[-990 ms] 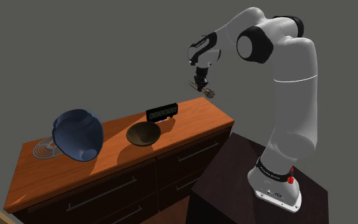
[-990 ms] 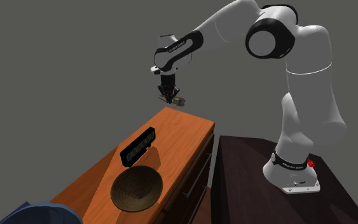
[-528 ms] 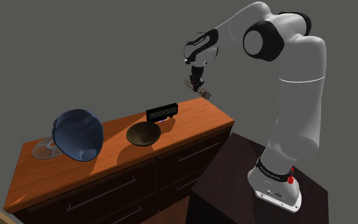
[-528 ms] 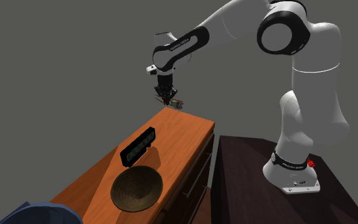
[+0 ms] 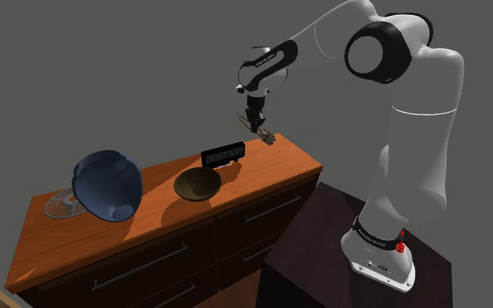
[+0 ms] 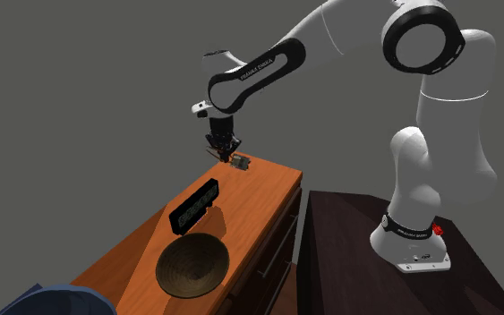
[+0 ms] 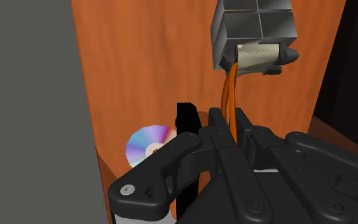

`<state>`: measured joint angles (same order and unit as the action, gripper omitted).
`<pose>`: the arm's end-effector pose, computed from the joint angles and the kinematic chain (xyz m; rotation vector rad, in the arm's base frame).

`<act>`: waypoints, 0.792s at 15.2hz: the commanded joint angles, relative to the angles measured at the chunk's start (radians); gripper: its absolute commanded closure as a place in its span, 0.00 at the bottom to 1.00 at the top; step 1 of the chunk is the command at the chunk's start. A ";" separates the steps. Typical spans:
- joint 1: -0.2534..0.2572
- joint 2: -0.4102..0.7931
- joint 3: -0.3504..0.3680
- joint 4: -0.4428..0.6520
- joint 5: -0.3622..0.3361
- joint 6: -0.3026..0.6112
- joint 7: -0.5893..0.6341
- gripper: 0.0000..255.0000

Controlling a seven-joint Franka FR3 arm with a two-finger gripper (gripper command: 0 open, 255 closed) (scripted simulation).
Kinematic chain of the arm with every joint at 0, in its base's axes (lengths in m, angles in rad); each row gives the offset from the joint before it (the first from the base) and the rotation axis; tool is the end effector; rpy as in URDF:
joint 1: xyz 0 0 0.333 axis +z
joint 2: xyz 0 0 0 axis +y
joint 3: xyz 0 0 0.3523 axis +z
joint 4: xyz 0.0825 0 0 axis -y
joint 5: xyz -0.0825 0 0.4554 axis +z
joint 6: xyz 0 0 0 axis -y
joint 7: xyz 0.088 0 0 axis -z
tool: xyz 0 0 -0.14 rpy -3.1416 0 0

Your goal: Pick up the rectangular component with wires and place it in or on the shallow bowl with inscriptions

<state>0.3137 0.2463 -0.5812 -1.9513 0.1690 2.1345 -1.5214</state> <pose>0.6450 -0.1545 0.3342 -2.5999 -1.7305 0.0082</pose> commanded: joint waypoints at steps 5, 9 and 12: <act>0.093 -0.022 0.044 -0.023 -0.021 0.013 0.146 1.00; 0.149 -0.016 0.077 -0.010 -0.023 0.010 0.237 1.00; 0.188 -0.002 0.102 0.012 -0.021 0.004 0.302 1.00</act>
<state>0.4882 0.2358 -0.4881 -1.9505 0.1452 2.1405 -1.2433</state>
